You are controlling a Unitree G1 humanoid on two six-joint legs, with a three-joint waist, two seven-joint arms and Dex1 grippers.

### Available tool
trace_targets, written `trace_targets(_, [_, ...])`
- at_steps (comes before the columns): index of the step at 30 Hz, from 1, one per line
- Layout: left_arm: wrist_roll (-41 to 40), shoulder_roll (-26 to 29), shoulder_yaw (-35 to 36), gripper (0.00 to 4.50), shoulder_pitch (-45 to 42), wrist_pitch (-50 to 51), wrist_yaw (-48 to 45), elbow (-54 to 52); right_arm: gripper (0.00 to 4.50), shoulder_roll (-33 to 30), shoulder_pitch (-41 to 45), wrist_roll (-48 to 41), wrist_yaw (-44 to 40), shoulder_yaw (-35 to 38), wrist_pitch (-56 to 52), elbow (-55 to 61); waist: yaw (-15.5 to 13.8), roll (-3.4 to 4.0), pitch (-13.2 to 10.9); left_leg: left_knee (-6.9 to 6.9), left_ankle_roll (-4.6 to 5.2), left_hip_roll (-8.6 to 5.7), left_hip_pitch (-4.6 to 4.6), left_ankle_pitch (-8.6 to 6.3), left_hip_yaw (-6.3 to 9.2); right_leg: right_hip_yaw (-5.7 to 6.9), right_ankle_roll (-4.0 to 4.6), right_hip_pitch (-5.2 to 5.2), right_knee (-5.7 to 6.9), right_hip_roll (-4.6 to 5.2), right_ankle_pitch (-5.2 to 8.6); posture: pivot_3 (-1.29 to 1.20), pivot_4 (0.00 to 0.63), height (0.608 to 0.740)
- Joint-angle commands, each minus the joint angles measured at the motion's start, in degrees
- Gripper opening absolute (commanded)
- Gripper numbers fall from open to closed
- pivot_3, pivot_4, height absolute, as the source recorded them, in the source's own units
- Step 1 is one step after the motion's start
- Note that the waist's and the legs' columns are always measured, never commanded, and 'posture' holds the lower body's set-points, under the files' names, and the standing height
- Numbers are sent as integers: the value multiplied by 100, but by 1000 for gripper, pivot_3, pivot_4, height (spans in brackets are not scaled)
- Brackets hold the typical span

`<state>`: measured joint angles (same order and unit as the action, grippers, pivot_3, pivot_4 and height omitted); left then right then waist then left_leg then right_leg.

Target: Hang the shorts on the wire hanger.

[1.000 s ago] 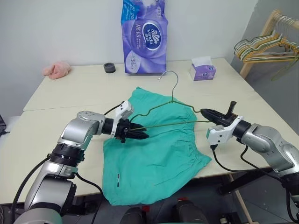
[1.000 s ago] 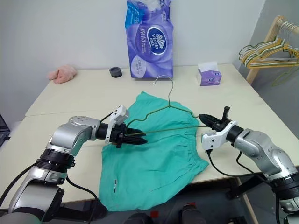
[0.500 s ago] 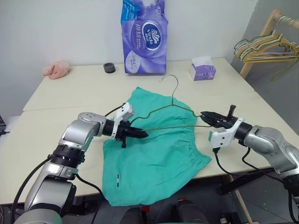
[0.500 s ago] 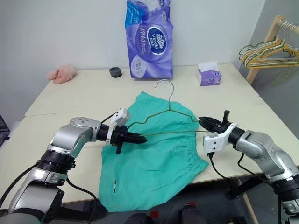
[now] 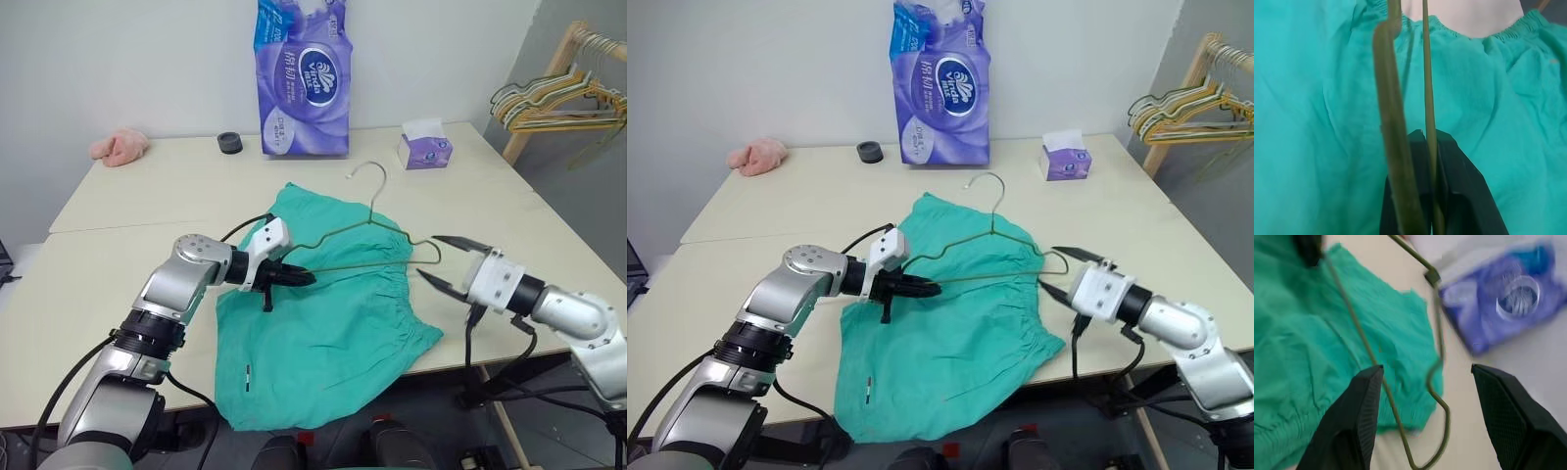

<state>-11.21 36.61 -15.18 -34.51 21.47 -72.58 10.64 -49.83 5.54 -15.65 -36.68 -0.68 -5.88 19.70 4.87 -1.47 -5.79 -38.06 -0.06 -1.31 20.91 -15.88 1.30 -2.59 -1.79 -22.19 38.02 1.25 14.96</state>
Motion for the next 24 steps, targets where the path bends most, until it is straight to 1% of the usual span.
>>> trace_targets(1, [175,149,-36,0,-47,-653,-181,-334,3046,-305,-10,-1016,-417,511,-1365,537,-12,0,-1,1,0,0,0,0,1,2,0,0,-1,0,0,-138,72,740])
trace_targets(3, [221,154,-47,0,-77,-815,-227,-378,3046,-494,-48,-1316,-668,651,-1841,691,-17,1,-1,3,0,0,2,0,3,6,-1,-2,-4,0,1,-137,71,740])
trace_targets(6, [297,144,-94,0,-94,-1006,-301,-469,3046,-826,-73,-1681,-1108,658,-2478,858,-17,0,0,4,1,0,3,-1,2,6,-14,-2,-6,0,9,-138,69,740])
trace_targets(9, [319,112,-109,0,-95,-1052,-352,-536,3046,-942,61,-1882,-1309,567,-2918,934,-13,-1,0,3,1,0,3,-1,1,6,-28,-1,-6,0,16,-138,65,740])
trace_targets(11, [315,101,-134,0,-63,-1047,-403,-657,3046,-937,299,-1709,-1356,288,-3095,842,5,0,0,3,1,0,2,-1,-1,4,-30,-1,-6,-1,17,-137,64,740])
trace_targets(15, [274,77,-151,0,-9,-958,-423,-847,3046,-912,697,-1067,-1530,-360,-3014,459,3,1,0,4,1,1,4,-1,-1,5,-31,-4,-6,-2,17,-128,62,740])
trace_targets(18, [245,79,-159,0,30,-898,-442,-956,3046,-889,856,-841,-1673,-591,-3013,302,-7,1,0,4,1,1,8,-1,-1,6,-31,-7,-7,-2,17,-123,63,740])
trace_targets(23, [224,86,-165,0,100,-804,-428,-1123,3046,-821,1218,-823,-1961,-919,-3427,221,-9,1,0,3,2,1,8,-1,0,7,-31,-7,-7,0,17,-114,65,740])
trace_targets(24, [226,92,-166,0,109,-799,-427,-1140,2677,-821,1258,-778,-1985,-952,-3446,199,-10,1,0,2,2,1,8,-1,1,7,-31,-6,-6,-1,17,-113,66,740])
